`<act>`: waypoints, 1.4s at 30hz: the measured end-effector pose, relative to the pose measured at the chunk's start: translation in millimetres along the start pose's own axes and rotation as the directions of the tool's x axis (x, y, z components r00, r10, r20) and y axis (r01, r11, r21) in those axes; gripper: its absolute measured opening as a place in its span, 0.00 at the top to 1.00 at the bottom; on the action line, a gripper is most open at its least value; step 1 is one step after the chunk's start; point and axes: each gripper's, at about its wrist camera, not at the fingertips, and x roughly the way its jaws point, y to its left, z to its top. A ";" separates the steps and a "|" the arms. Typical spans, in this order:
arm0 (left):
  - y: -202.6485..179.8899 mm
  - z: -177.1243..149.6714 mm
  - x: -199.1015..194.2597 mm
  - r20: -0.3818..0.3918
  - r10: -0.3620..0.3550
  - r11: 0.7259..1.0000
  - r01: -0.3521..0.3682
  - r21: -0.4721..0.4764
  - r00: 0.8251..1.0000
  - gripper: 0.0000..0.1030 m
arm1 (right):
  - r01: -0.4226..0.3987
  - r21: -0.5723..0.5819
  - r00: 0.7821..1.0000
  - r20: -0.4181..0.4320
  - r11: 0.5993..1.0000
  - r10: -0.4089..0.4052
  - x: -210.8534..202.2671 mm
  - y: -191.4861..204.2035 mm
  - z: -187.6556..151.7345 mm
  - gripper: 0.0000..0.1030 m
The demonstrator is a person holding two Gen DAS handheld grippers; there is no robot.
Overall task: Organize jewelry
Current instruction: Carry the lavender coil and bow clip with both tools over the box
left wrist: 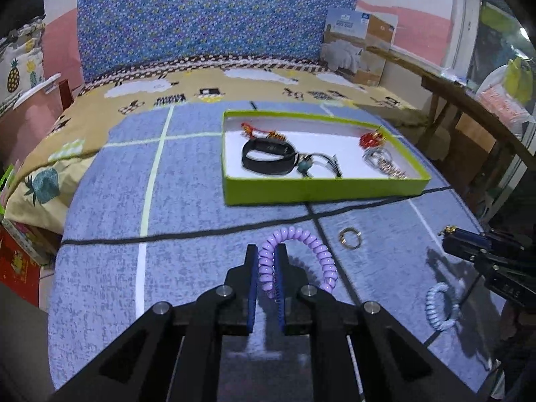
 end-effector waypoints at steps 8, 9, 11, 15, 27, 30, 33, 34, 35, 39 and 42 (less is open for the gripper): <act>-9.0 20.2 -3.2 0.045 -0.005 0.999 0.003 0.036 0.999 0.90 | 0.003 -0.004 0.999 0.035 1.000 -0.002 -5.9 -2.2 14.7 0.85; -9.3 22.9 -2.0 0.048 -0.004 0.999 0.002 0.040 0.999 0.90 | 0.005 -0.007 0.999 0.039 1.000 -0.005 -5.7 -2.4 17.6 0.85; -9.4 28.8 1.7 0.056 0.000 0.999 -0.002 0.046 0.998 0.90 | 0.007 -0.009 0.999 0.044 1.000 -0.006 -5.0 -3.4 21.8 0.85; -7.0 42.0 8.8 0.061 0.005 0.999 -0.008 0.043 0.998 0.90 | 0.012 -0.013 0.998 0.055 1.000 -0.012 -2.3 -6.0 32.5 0.85; 1.0 74.4 34.0 0.076 0.043 0.997 -0.047 0.055 0.996 0.90 | 0.013 -0.021 0.997 0.080 1.000 -0.012 17.5 -14.6 74.1 0.85; 4.5 77.0 43.4 0.071 0.057 0.996 -0.061 0.064 0.996 0.90 | 0.014 -0.029 0.997 0.077 0.999 -0.012 27.2 -15.5 82.8 0.85; 7.0 77.9 50.3 0.064 0.064 0.995 -0.068 0.068 0.996 0.90 | 0.016 -0.033 0.997 0.070 0.999 -0.014 37.1 -15.9 90.1 0.84; 7.2 77.6 52.0 0.061 0.064 0.995 -0.068 0.068 0.996 0.90 | 0.016 -0.032 0.998 0.064 0.999 -0.014 42.1 -16.5 93.5 0.85; 8.0 77.7 54.3 0.057 0.065 0.995 -0.069 0.067 0.996 0.90 | 0.016 -0.033 0.998 0.059 0.999 -0.014 46.2 -16.8 95.9 0.85; 9.8 76.9 62.3 0.042 0.062 0.996 -0.065 0.065 0.997 0.90 | 0.016 -0.041 0.999 0.033 0.999 -0.014 65.7 -17.0 105.1 0.84; 9.6 74.7 67.1 0.029 0.056 0.996 -0.058 0.068 0.998 0.90 | 0.013 -0.038 1.000 0.010 0.999 -0.013 80.5 -19.1 108.5 0.84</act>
